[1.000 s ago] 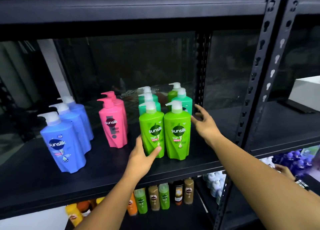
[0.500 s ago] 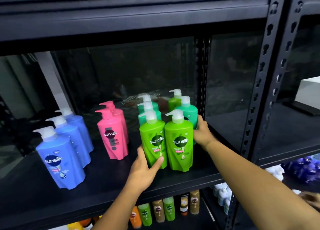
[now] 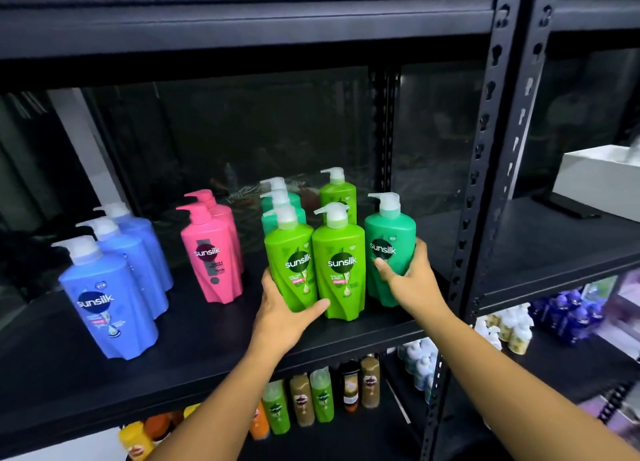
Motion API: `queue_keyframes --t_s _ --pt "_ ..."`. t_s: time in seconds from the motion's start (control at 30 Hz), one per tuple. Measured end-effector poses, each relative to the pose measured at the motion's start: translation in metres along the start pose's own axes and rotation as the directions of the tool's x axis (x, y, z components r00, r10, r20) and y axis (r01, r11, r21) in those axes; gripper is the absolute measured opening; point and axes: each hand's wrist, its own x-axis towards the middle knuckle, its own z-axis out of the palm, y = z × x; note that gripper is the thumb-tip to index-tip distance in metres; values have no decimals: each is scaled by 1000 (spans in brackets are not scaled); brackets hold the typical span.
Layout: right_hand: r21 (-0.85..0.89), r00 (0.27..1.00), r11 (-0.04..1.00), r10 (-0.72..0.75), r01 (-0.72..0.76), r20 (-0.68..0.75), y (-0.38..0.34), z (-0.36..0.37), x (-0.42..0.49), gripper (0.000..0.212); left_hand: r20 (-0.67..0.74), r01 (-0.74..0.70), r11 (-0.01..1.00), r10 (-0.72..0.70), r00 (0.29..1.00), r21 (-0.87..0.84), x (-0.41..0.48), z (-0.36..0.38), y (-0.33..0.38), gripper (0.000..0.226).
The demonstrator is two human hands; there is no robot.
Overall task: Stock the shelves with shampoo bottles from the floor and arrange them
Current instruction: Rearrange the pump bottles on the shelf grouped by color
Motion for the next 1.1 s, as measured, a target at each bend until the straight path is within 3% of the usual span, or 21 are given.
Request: queue_keyframes --t_s 0.1,0.23,0.4,0.6,0.9,1.1 --pt "2 999 999 -33 33 -13 6 -1 -9 69 -79 57 998 -60 995 -32 -3 12 9 130" --pt "14 996 997 -76 77 -52 6 -1 -20 70 -116 74 996 -67 991 52 -8 23 18 135" --pt "7 988 993 -115 117 -100 8 -2 -34 70 -164 133 968 -98 982 214 -10 37 25 132" --pt "-13 984 990 -140 139 -115 8 -6 -37 75 -173 155 950 -111 979 270 -5 50 34 129" --pt "57 992 993 -96 100 -82 8 0 -40 89 -91 79 974 -61 994 214 11 65 35 125" --pt "130 996 988 -79 83 -31 12 1 -33 87 -57 43 987 -35 998 153 24 73 30 107"
